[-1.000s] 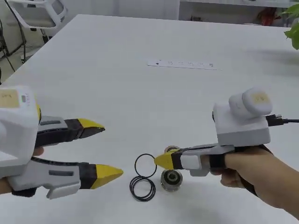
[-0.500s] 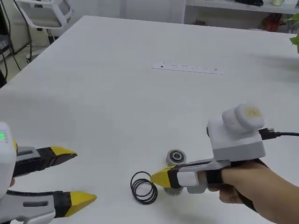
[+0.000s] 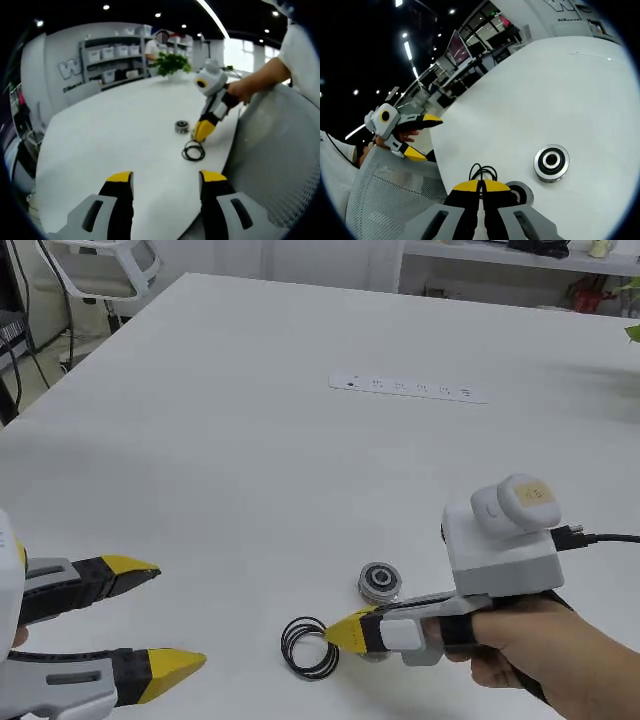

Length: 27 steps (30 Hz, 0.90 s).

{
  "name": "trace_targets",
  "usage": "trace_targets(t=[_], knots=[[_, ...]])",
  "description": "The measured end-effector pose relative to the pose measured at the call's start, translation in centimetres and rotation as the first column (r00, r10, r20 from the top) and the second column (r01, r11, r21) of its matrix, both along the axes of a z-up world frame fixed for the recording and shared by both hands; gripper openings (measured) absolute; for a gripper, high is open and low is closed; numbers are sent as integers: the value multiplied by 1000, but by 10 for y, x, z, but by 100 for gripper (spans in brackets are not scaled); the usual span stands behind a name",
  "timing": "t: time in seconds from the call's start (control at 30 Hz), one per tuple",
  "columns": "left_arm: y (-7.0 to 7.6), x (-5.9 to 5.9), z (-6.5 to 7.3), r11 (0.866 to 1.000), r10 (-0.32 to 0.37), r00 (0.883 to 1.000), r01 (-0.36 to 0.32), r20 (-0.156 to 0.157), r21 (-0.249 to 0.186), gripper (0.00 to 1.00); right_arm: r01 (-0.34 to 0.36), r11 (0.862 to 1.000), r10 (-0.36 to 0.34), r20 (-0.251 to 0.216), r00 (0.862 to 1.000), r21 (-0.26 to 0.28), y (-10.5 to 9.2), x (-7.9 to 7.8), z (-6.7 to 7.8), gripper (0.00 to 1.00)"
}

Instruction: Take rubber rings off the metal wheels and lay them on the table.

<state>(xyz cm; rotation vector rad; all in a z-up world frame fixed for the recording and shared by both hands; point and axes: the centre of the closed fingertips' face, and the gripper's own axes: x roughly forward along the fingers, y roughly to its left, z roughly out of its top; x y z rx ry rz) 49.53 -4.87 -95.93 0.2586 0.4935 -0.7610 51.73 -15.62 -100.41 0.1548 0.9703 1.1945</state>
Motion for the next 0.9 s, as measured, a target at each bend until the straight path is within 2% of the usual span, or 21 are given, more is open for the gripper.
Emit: trace_targets(t=[0.17, 0.37, 0.6, 0.67, 0.9], knots=[[1, 0, 1, 1000, 5, 1000, -5, 0, -5, 53, 0, 1000, 0, 0, 1000, -12, -1, -2, -1, 0], [2, 0, 2, 1000, 11, 1000, -11, 4, -7, 53, -17, 999, 18, 23, 1000, -38, -3, -2, -3, 0], [0, -1, 0, 1000, 8, 1000, -8, -1, -4, 53, -53, 996, 59, 78, 995, -71, -3, -4, -3, 0], [0, -1, 0, 1000, 8, 1000, -8, -1, -6, 53, -68, 994, 78, 110, 991, -88, -3, -4, -4, 0], [-1, 0, 1, 1000, 11, 1000, -11, -1, -7, 53, -107, 987, 127, 172, 977, -118, -1, -5, -4, 0]])
